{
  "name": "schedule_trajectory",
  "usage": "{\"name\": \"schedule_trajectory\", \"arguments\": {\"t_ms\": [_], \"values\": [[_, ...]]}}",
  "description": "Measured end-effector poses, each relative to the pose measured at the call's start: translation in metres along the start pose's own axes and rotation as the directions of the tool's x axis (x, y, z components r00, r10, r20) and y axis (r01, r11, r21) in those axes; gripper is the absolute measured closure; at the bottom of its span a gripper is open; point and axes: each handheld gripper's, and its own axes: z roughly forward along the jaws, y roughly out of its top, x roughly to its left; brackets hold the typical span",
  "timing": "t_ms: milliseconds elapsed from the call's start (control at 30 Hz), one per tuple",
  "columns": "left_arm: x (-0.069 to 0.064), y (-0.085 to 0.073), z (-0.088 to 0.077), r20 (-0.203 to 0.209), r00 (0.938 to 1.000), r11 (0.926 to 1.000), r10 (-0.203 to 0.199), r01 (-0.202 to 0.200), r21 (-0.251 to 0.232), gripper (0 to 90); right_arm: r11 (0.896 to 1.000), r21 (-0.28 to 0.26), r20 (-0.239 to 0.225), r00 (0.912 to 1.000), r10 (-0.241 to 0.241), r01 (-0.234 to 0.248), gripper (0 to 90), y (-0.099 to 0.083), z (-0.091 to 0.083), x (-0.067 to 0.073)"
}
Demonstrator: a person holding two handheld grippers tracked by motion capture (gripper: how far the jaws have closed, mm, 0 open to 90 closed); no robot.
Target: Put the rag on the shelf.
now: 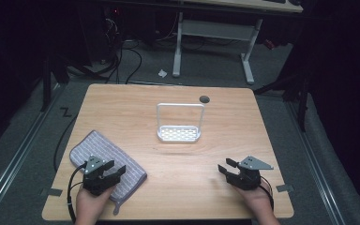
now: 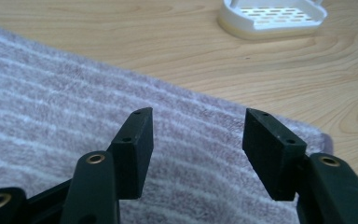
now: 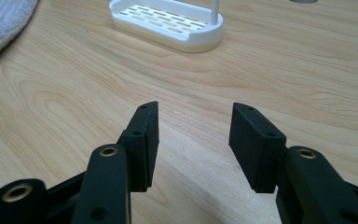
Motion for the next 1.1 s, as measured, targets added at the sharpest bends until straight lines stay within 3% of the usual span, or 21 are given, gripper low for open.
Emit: {"name": "schedule_trajectory", "arguments": {"t_ms": [133,233,300,333,367,400,433,467,633,867,900,1000,1067,1100], "values": [[0.004,-0.004,-0.001,-0.003,0.9998,0.9996,-0.021,0.021,0.016,43.4,1.000,0.005,-0.004,1.0000,-0.002,0.002,52.7,0.001,0.004,0.002],[0.007,-0.005,-0.005,-0.026,0.9994,0.9996,-0.024,0.024,0.017,49.9,1.000,0.017,-0.012,0.9998,-0.013,0.013,52.6,0.001,0.009,0.006],[0.007,-0.006,-0.005,-0.030,0.9993,0.9996,-0.025,0.025,0.016,63.5,1.000,0.021,-0.016,0.9996,-0.023,0.024,52.5,0.001,0.010,0.008],[0.007,-0.007,-0.006,-0.044,0.9988,0.9996,-0.020,0.020,0.017,63.5,1.000,0.021,-0.016,0.9996,-0.023,0.024,52.5,0.001,0.010,0.008],[0.007,-0.008,-0.005,-0.071,0.9973,0.9996,-0.018,0.020,0.021,70.0,0.999,0.021,-0.016,0.9995,-0.026,0.027,52.5,0.001,0.010,0.008],[0.008,-0.009,-0.002,-0.110,0.9938,0.9981,-0.016,0.023,0.058,84.7,0.999,0.019,-0.016,0.9995,-0.026,0.026,52.4,0.002,0.010,0.008],[0.008,-0.009,-0.002,-0.110,0.9938,0.9981,-0.016,0.023,0.058,87.5,1.000,0.016,-0.017,0.9997,-0.020,0.020,52.3,0.002,0.010,0.007],[0.009,-0.012,0.003,-0.116,0.9932,0.9950,-0.004,0.016,0.099,89.5,1.000,0.015,-0.015,0.9997,-0.017,0.018,52.3,0.002,0.010,0.006],[0.006,-0.011,0.005,-0.122,0.9925,0.9947,0.012,0.000,0.102,90.0,1.000,0.014,-0.011,0.9999,-0.008,0.008,52.3,0.001,0.008,0.004],[-0.003,-0.013,0.008,-0.079,0.9959,0.9946,0.046,-0.038,0.097,89.9,1.000,0.021,-0.022,0.9998,-0.001,0.002,56.7,0.000,0.009,0.005],[-0.010,-0.013,0.010,-0.056,0.9962,0.9929,0.066,-0.060,0.103,90.0,1.000,0.020,-0.026,0.9997,0.003,-0.002,57.4,0.000,0.009,0.005],[-0.017,-0.014,0.012,-0.033,0.9963,0.9918,0.079,-0.075,0.103,90.0,1.000,0.019,-0.033,0.9994,0.009,-0.009,58.4,0.001,0.009,0.006],[-0.033,-0.014,0.016,0.025,0.9959,0.9890,0.087,-0.089,0.117,89.9,1.000,0.020,-0.037,0.9992,0.011,-0.010,59.6,0.001,0.010,0.007],[-0.033,-0.014,0.016,0.025,0.9959,0.9890,0.087,-0.089,0.117,89.9,1.000,0.020,-0.037,0.9992,0.011,-0.010,59.6,0.001,0.010,0.007]]}}
